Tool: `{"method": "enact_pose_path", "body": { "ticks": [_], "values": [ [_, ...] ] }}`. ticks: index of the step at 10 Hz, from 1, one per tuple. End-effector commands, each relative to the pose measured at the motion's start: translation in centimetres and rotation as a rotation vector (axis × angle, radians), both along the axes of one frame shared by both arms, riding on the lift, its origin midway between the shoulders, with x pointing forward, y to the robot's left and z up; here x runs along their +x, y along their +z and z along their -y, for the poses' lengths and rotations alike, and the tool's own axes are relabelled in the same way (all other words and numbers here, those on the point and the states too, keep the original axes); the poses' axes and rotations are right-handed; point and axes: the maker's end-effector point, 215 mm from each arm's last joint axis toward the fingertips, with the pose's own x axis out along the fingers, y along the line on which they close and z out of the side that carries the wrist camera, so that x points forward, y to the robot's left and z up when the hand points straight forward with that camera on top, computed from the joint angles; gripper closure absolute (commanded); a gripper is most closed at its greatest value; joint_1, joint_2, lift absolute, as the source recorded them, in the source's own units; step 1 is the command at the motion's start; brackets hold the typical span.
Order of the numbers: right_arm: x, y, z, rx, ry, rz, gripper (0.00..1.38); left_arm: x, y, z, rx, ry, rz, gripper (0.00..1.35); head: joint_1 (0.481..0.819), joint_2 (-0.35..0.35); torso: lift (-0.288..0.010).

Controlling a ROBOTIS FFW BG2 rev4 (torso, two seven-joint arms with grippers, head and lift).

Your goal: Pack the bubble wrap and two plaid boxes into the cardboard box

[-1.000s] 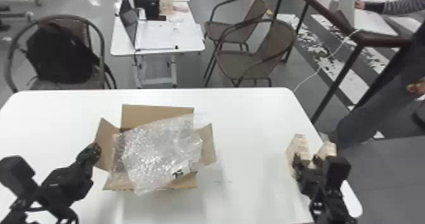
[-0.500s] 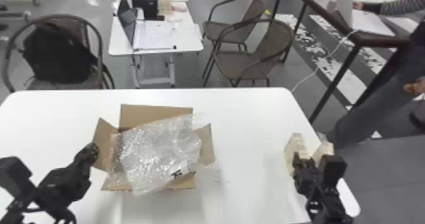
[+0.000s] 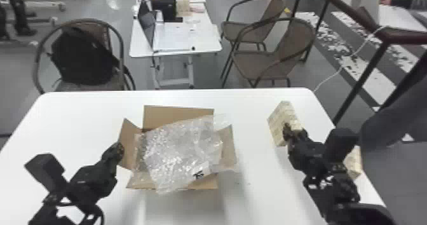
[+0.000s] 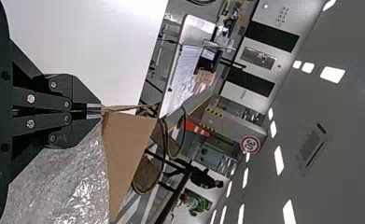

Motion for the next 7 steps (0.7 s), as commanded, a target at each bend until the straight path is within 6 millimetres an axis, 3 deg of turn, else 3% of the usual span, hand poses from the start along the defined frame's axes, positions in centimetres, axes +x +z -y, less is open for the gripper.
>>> {"method": "enact_pose_path", "body": {
  "ticks": [1,3,4,5,7],
  "values": [
    [0.6,5.6,-6.2,0.097,0.138,0.029,1.05,0.1,0.1,0.1,0.001,0.000,0.001,1.22,0.695,-0.002,-0.039],
    [0.3,12.0,-12.7,0.159,0.335,0.048,1.05,0.1,0.0,0.0,0.004,0.001,-0.001,1.22,0.695,0.063,-0.039],
    [-0.4,13.7,-15.5,0.161,0.439,0.003,1.05,0.2,0.1,0.1,0.005,-0.001,0.001,1.22,0.695,0.105,-0.039],
    [-0.9,15.2,-17.0,0.123,0.490,-0.033,1.05,0.2,0.0,0.2,0.005,-0.004,-0.001,1.22,0.695,0.142,-0.039],
    [-1.9,14.4,-18.6,0.097,0.561,-0.176,1.05,0.4,0.1,0.3,0.010,-0.006,-0.002,1.22,0.695,0.187,-0.039]
  ]
}}
